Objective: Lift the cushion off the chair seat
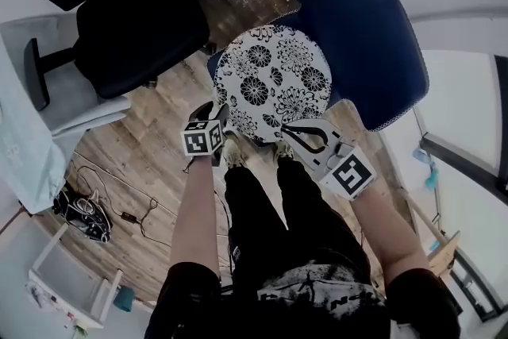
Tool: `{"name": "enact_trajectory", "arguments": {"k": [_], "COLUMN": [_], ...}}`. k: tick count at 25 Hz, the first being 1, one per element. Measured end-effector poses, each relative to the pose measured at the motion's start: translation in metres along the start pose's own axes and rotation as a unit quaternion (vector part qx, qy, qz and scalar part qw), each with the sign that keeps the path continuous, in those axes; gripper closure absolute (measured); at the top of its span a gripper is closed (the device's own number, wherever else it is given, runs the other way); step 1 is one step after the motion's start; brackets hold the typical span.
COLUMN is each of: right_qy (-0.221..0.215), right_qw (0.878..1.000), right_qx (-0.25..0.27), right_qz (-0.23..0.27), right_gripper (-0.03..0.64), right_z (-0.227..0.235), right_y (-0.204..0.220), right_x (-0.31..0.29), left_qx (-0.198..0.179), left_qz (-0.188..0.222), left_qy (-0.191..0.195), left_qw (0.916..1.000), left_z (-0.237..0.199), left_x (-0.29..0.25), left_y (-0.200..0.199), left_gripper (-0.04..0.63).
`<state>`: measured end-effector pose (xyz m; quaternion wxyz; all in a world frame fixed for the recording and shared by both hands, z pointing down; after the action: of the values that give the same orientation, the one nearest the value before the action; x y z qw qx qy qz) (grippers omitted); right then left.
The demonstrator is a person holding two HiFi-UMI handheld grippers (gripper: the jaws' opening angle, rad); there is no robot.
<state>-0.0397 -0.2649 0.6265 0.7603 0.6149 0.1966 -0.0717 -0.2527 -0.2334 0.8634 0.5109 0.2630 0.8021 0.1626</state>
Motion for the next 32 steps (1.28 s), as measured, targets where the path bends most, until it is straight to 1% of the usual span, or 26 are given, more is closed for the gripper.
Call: {"name": "enact_trajectory", "arguments": {"k": [4, 8, 10, 13, 15, 19, 20, 22, 26, 29, 32], "right_qy": [-0.005, -0.012, -0.015, -0.018, -0.018, -0.018, -0.018, -0.018, -0.020, -0.023, -0.021], "right_qw": [1.000, 1.000, 1.000, 0.999, 0.999, 0.999, 0.999, 0.999, 0.999, 0.999, 0.998], "right_qx": [-0.013, -0.017, -0.022, -0.026, -0.028, -0.036, -0.038, -0.041, -0.041, -0.043, -0.049], "right_qz": [-0.005, -0.011, -0.013, -0.018, -0.020, -0.019, -0.019, -0.018, -0.015, -0.019, -0.017], "right_gripper": [0.600, 0.600, 0.600, 0.600, 0.600, 0.600, 0.600, 0.600, 0.600, 0.600, 0.600], "right_z": [0.002, 0.003, 0.003, 0.003, 0.004, 0.006, 0.007, 0.008, 0.009, 0.009, 0.009], "right_y": [0.014, 0.024, 0.029, 0.034, 0.038, 0.042, 0.042, 0.041, 0.041, 0.043, 0.046], "right_x": [-0.009, -0.017, -0.020, -0.023, -0.024, -0.025, -0.026, -0.026, -0.026, -0.024, -0.022], "left_qx": [0.045, 0.064, 0.079, 0.094, 0.089, 0.051, 0.046, 0.042, 0.037, 0.040, 0.054], "left_qz": [-0.012, -0.033, -0.041, -0.043, -0.044, -0.049, -0.049, -0.042, -0.035, -0.034, -0.027], "left_qy": [0.003, 0.002, 0.010, 0.026, 0.028, 0.011, 0.007, 0.001, 0.001, 0.004, 0.012], "left_qw": [0.9989, 0.9974, 0.9960, 0.9943, 0.9946, 0.9974, 0.9977, 0.9982, 0.9987, 0.9986, 0.9981], "left_z": [-0.020, -0.033, -0.035, -0.036, -0.032, -0.025, -0.025, -0.023, -0.019, -0.016, -0.016], "left_x": [-0.026, -0.050, -0.061, -0.074, -0.079, -0.079, -0.078, -0.076, -0.075, -0.078, -0.077], "left_y": [0.008, 0.021, 0.027, 0.031, 0.030, 0.025, 0.024, 0.022, 0.018, 0.018, 0.019], "left_gripper": [0.380, 0.350, 0.334, 0.334, 0.336, 0.339, 0.355, 0.421, 0.514, 0.551, 0.565]}}
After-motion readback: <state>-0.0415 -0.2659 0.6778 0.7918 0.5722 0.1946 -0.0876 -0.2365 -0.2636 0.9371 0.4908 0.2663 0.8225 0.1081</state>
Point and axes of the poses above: the fingertips, and each gripper's own axes: x backward along the fingers, z to its right, y out of its underside, the point moved 6 cm from there along x, backward along the fingers, and after that the axes turned 6 degrees about z, right-handed, at the moved point
